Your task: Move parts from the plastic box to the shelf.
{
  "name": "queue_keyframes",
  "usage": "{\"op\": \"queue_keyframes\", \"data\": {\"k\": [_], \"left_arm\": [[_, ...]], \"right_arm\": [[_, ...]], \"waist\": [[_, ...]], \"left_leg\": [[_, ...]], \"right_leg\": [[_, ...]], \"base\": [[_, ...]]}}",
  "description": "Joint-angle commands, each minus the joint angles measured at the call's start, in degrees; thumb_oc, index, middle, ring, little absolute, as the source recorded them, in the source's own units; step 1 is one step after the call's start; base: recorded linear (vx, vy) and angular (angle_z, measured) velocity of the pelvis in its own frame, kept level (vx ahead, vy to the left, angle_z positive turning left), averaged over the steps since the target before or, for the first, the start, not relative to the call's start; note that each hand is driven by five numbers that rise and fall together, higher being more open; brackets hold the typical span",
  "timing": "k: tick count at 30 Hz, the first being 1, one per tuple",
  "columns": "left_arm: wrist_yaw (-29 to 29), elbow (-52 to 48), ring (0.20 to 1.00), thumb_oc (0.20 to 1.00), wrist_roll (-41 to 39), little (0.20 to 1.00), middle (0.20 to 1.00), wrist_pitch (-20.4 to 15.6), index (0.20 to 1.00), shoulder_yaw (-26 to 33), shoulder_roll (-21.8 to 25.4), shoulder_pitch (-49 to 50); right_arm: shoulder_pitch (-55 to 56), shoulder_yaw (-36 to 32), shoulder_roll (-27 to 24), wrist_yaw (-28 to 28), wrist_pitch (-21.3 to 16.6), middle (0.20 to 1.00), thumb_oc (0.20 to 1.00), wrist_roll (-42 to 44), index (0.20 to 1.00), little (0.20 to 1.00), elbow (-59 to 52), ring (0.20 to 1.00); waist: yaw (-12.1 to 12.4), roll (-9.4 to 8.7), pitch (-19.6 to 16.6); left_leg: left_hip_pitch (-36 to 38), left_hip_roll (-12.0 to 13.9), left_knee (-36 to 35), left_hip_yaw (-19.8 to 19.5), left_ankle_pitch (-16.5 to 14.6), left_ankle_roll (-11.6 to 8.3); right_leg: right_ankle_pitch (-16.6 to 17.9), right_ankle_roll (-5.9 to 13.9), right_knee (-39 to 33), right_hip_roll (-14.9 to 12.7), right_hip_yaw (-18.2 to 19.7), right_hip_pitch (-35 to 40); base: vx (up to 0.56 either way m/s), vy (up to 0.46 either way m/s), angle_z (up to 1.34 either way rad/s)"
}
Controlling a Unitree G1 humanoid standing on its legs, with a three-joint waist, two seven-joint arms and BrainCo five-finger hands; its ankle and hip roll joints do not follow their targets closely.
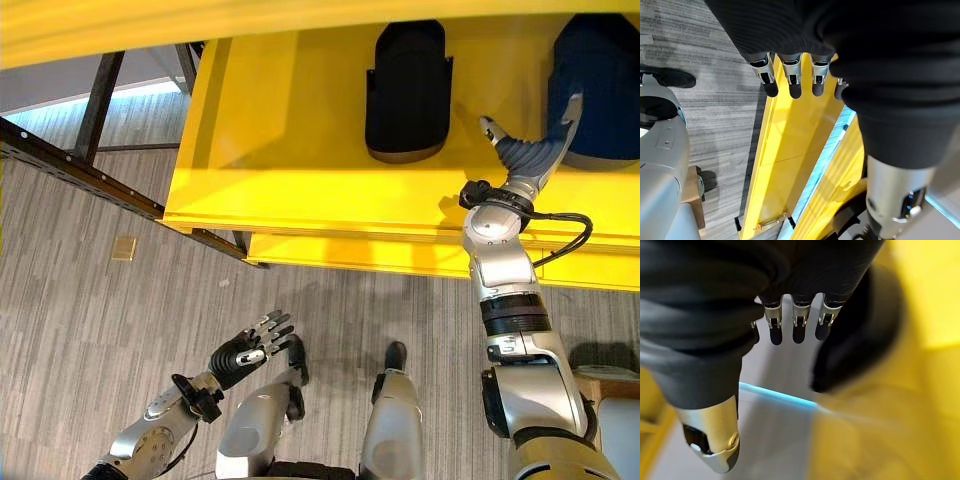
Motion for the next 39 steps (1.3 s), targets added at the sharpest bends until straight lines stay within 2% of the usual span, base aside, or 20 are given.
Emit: {"op": "queue_keyframes", "data": {"k": [1, 3, 5, 7, 10, 12, 13, 14, 15, 18, 19, 23, 25, 29, 31, 34, 35, 36, 39], "left_arm": [[-1.8, -1.0, 1.0, 1.0, -2.4, 1.0, 1.0, -4.3, 1.0, -0.7, -1.4, 2.2], [-2.2, -0.6, 1.0, 1.0, -2.4, 1.0, 1.0, -4.9, 1.0, -0.3, -2.1, 2.5], [-2.6, 0.0, 1.0, 1.0, -2.5, 1.0, 1.0, -5.8, 1.0, 0.4, -3.2, 3.2], [-2.4, -0.4, 1.0, 1.0, -2.8, 1.0, 1.0, -5.7, 1.0, 1.1, -3.7, 3.8], [-1.2, -2.0, 1.0, 1.0, -2.8, 1.0, 1.0, -5.5, 1.0, 3.5, -5.2, 5.5], [-0.8, -2.5, 1.0, 1.0, -3.1, 1.0, 1.0, -5.3, 1.0, 4.6, -5.7, 6.3], [0.0, -3.7, 1.0, 1.0, -3.9, 1.0, 1.0, -5.7, 1.0, 8.3, -6.0, 8.4], [0.2, -4.0, 1.0, 1.0, -4.1, 1.0, 1.0, -6.0, 1.0, 9.0, -6.0, 9.0], [1.1, -5.7, 1.0, 1.0, -4.6, 1.0, 1.0, -6.4, 1.0, 11.2, -5.4, 10.8], [2.8, -7.9, 1.0, 1.0, -4.0, 1.0, 1.0, -8.6, 1.0, 13.3, -4.1, 13.4], [2.8, -8.5, 1.0, 1.0, -4.2, 1.0, 1.0, -8.4, 1.0, 13.9, -3.7, 14.1], [2.8, -10.1, 1.0, 1.0, -2.2, 1.0, 1.0, -9.5, 1.0, 14.7, -2.3, 15.2], [3.0, -10.5, 1.0, 1.0, 2.4, 1.0, 1.0, -9.6, 1.0, 14.3, -0.9, 14.4], [0.0, -10.2, 1.0, 1.0, 6.2, 1.0, 1.0, -7.3, 1.0, 13.9, 1.8, 12.9], [-2.0, -9.4, 1.0, 1.0, 5.8, 1.0, 1.0, -7.0, 1.0, 13.7, 2.9, 12.2], [-3.5, -8.3, 1.0, 1.0, 4.2, 1.0, 1.0, -7.2, 1.0, 13.2, 2.5, 11.2], [-2.9, -7.9, 1.0, 1.0, 3.2, 1.0, 1.0, -7.5, 1.0, 13.3, 1.7, 10.9], [-2.4, -7.9, 1.0, 1.0, 3.0, 1.0, 1.0, -8.1, 1.0, 13.4, 1.0, 11.2], [-1.1, -7.7, 1.0, 1.0, 4.0, 1.0, 1.0, -9.7, 1.0, 14.2, 0.5, 12.2]], "right_arm": [[-0.3, -1.4, -0.7, -1.1, -7.0, 1.0, 1.0, -9.0, 1.0, 1.0, -9.3, 1.0], [1.8, -0.6, 0.1, 1.6, -9.4, 1.0, 1.0, -9.9, 1.0, 1.0, -12.8, 1.0], [7.1, 1.2, 2.0, 7.1, -11.2, 1.0, 1.0, -9.7, 1.0, 1.0, -19.3, 1.0], [10.4, 2.2, 2.7, 10.0, -11.2, 1.0, 1.0, -9.9, 1.0, 1.0, -22.4, 1.0], [24.2, 4.2, 2.1, 18.1, -10.6, 1.0, 1.0, -7.8, 1.0, 1.0, -31.3, 1.0], [30.0, 5.1, 1.9, 19.2, -10.8, 1.0, 1.0, -7.7, 1.0, 1.0, -33.5, 1.0], [40.7, 5.3, 1.2, 24.7, -11.5, 1.0, 1.0, -6.9, 1.0, 1.0, -34.5, 1.0], [43.0, 5.1, 0.7, 26.0, -11.2, 1.0, 1.0, -5.8, 1.0, 1.0, -34.3, 1.0], [49.6, 3.5, -1.0, 27.7, -13.6, 1.0, 1.0, -2.7, 1.0, 1.0, -33.0, 1.0], [56.1, 1.6, -2.6, 28.6, -17.8, 1.0, 1.0, -1.0, 1.0, 1.0, -31.9, 1.0], [57.4, 1.3, -3.0, 28.4, -18.4, 1.0, 1.0, -1.0, 1.0, 1.0, -32.0, 1.0], [58.7, 1.8, -3.2, 25.6, -17.9, 1.0, 1.0, 1.3, 1.0, 1.0, -30.3, 1.0], [58.4, 2.3, -1.2, 22.6, -14.5, 1.0, 1.0, 6.1, 1.0, 1.0, -26.9, 1.0], [55.7, 1.7, 1.8, 18.2, -10.9, 1.0, 1.0, 7.5, 1.0, 1.0, -22.2, 1.0], [54.4, 1.2, 3.3, 16.9, -8.8, 1.0, 1.0, 9.0, 1.0, 1.0, -19.6, 1.0], [53.7, -0.3, 5.5, 15.0, -5.4, 1.0, 1.0, 12.4, 1.0, 1.0, -15.9, 1.0], [54.0, -1.7, 6.8, 14.4, -4.3, 1.0, 1.0, 14.1, 1.0, 1.0, -14.0, 1.0], [54.6, -2.9, 7.9, 14.3, -3.6, 1.0, 1.0, 14.4, 1.0, 1.0, -13.1, 1.0], [54.9, -3.7, 9.0, 15.2, -2.9, 1.0, 1.0, 12.7, 1.0, 1.0, -11.2, 1.0]], "waist": [[-0.2, -1.76, -0.9], [-0.7, -1.85, -1.3], [-1.6, -2.31, -2.2], [-2.1, -2.6, -2.6], [-4.0, -3.73, -4.3], [-4.7, -4.29, -5.0], [-6.2, -6.3, -6.8], [-6.4, -6.77, -7.2], [-6.9, -8.04, -8.6], [-6.9, -9.61, -11.0], [-6.8, -9.99, -11.6], [-6.2, -11.28, -13.6], [-5.8, -12.28, -14.4], [-5.6, -12.68, -13.9], [-5.8, -12.6, -13.5], [-6.1, -12.92, -13.1], [-6.5, -13.26, -13.0], [-6.7, -13.54, -13.0], [-6.3, -13.94, -13.0]], "left_leg": [[0.6, 0.8, 3.3, -6.0, -4.6, -0.4], [1.1, 0.8, 2.9, -5.7, -4.6, -0.43], [1.8, 0.9, 2.5, -5.4, -4.6, -0.49], [2.2, 0.9, 2.4, -5.2, -4.7, -0.5], [3.3, 1.5, 2.2, -4.1, -4.8, -0.57], [3.9, 1.8, 1.9, -3.6, -4.8, -0.55], [5.1, 2.5, 1.2, -2.4, -4.7, -0.73], [5.3, 2.7, 0.9, -2.2, -4.6, -0.81], [6.0, 3.2, 0.0, -1.7, -4.1, -1.09], [7.3, 3.5, -1.6, -1.1, -3.7, -1.24], [7.7, 3.6, -1.9, -0.9, -3.7, -1.21], [9.5, 3.2, -3.1, -0.2, -4.2, -0.88], [11.2, 1.5, -3.2, 1.2, -5.9, 0.41], [11.9, -1.1, -0.6, 3.9, -8.8, 2.92], [12.3, -2.3, 1.2, 4.6, -11.4, 4.13], [12.3, -3.8, 2.7, 6.4, -13.3, 5.56], [12.8, -4.1, 2.5, 7.5, -13.7, 5.75], [13.5, -4.0, 2.0, 8.9, -14.0, 5.64], [14.7, -3.3, 0.8, 12.7, -13.5, 6.01]], "right_leg": [[-0.6, -0.27, -2.2, 1.1, 2.1, 3.9], [-0.6, -0.17, -2.7, 1.0, 2.3, 4.3], [-0.3, -0.01, -3.3, 1.0, 2.4, 5.0], [-0.2, 0.08, -3.5, 0.9, 2.4, 5.3], [0.3, 0.38, -4.4, 1.0, 2.7, 6.1], [0.6, 0.45, -5.1, 1.1, 2.9, 6.7], [1.6, 0.91, -7.5, 1.4, 2.9, 8.3], [1.8, 1.01, -8.0, 1.4, 2.8, 8.7], [2.6, 1.49, -10.0, 1.4, 2.5, 10.0], [3.9, 2.23, -13.1, 1.4, 1.8, 12.2], [4.2, 2.41, -13.9, 1.4, 1.5, 12.8], [5.4, 3.18, -17.1, 1.3, 0.6, 15.4], [6.5, 4.32, -18.5, 0.4, -0.5, 17.2], [8.8, 6.55, -18.9, -2.3, -1.5, 17.8], [9.7, 8.18, -18.9, -3.8, -1.6, 18.1], [13.0, 9.04, -20.2, -5.5, -2.6, 17.7], [16.0, 9.75, -21.3, -6.4, -2.8, 16.5], [17.3, 10.27, -21.0, -6.9, -4.0, 15.1], [16.9, 10.11, -15.8, -7.5, -7.9, 14.1]], "base": [[-0.01, 0.117, -0.02], [0.0, 0.105, -0.01], [0.0, 0.077, 0.0], [-0.01, 0.05, -0.02], [-0.01, 0.064, -0.02], [-0.01, 0.025, -0.16], [-0.03, 0.006, -0.23], [-0.05, 0.008, -0.29], [-0.04, 0.014, -0.19], [0.0, 0.02, -0.12], [0.01, 0.042, 0.0], [0.02, 0.101, 0.04], [0.03, 0.393, 0.13], [0.01, 0.385, 0.14], [0.05, 0.329, 0.01], [0.02, 0.227, -0.15], [-0.01, 0.152, -0.35], [-0.03, 0.117, -0.44], [-0.08, 0.03, -0.9]]}}
